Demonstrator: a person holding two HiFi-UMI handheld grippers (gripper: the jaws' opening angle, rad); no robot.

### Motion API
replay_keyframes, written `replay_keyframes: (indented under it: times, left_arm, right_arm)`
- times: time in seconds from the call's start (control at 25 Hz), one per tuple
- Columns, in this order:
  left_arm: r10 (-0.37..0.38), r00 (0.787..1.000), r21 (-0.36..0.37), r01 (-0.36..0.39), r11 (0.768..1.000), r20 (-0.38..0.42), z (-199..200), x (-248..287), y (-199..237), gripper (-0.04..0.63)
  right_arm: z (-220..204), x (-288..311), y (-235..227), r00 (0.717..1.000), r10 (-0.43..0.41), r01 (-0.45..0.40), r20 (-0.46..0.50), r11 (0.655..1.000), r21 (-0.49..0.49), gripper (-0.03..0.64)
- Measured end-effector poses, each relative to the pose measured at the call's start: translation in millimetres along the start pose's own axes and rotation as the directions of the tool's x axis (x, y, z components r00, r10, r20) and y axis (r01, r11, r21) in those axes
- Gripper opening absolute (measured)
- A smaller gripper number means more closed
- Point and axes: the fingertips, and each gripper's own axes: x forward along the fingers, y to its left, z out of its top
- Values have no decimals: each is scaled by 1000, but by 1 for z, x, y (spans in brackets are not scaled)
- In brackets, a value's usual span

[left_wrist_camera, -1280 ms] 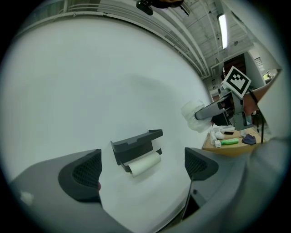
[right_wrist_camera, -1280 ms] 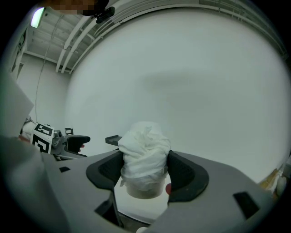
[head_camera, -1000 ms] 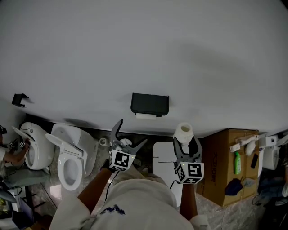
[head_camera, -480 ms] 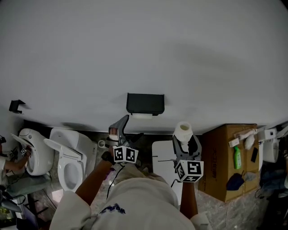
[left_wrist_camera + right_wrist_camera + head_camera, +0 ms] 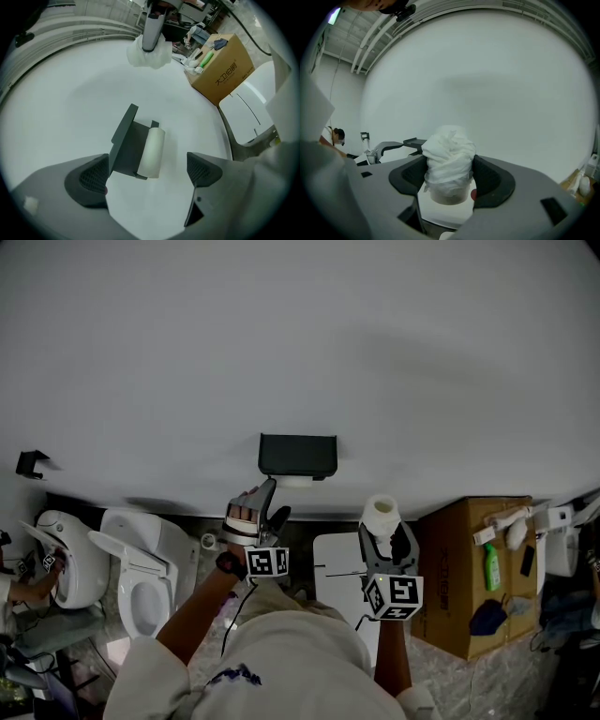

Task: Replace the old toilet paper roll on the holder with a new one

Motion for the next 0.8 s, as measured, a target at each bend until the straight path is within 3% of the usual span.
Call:
replay_keyframes:
  times: [0.8]
  left_arm:
    - [-23,999,23,24,999,-41,2,34,-17,407]
  right_arm:
    - [0,-10,-4,1000,-7,7,2,1000,1,299]
